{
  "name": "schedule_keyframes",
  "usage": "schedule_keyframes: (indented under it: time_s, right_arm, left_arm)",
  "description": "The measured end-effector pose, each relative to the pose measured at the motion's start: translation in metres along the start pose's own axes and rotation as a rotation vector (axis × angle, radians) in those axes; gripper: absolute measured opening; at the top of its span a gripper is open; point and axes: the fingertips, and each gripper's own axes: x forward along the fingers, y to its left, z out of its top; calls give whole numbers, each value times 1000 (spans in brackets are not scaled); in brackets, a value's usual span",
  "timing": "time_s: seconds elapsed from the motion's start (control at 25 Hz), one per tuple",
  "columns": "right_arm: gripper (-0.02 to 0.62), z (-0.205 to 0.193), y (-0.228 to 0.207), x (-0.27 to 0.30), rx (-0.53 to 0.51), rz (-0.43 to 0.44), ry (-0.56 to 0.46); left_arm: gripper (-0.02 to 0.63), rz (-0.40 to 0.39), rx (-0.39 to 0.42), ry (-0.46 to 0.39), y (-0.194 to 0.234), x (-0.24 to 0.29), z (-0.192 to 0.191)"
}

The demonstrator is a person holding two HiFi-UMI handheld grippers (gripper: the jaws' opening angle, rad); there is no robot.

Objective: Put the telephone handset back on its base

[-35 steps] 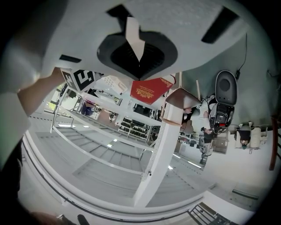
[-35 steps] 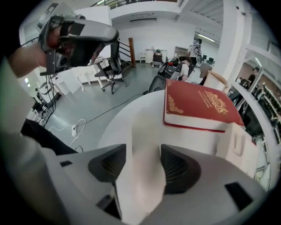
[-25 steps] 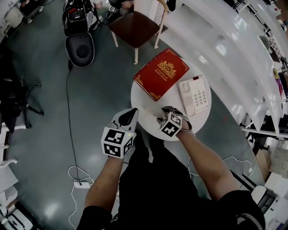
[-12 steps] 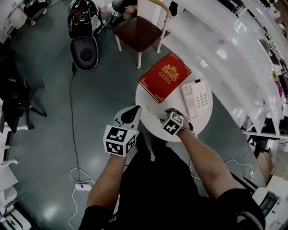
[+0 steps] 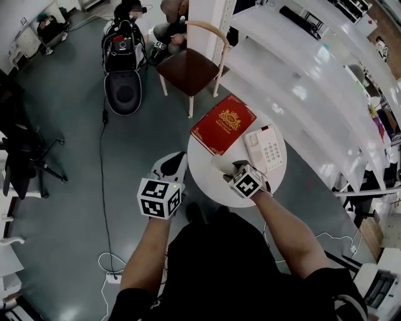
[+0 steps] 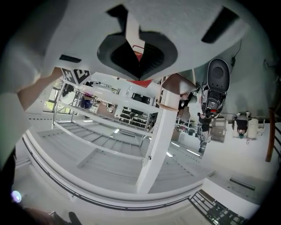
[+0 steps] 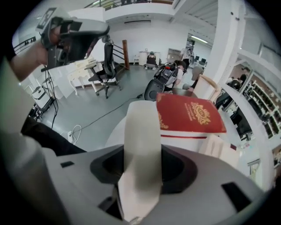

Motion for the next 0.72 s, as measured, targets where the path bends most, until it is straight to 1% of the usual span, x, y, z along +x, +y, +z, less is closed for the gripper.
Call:
schedule_keyframes:
  time_s: [0.2, 0.48, 0.6, 0.72]
  right_arm:
    - [212, 8, -16, -49, 89, -38, -110]
    - [212, -2, -58, -113, 167, -88, -257]
    - [212, -11, -75, -139, 170, -85, -316]
    - [212, -27, -90, -165, 165, -68, -358]
  left_arm:
    - [9, -12, 19, -22, -14, 3, 19]
    - [9, -50, 58, -12, -54, 33, 29]
    - [9, -42, 67, -9, -76, 49, 30]
    - [9, -18, 68, -14, -100, 65, 34]
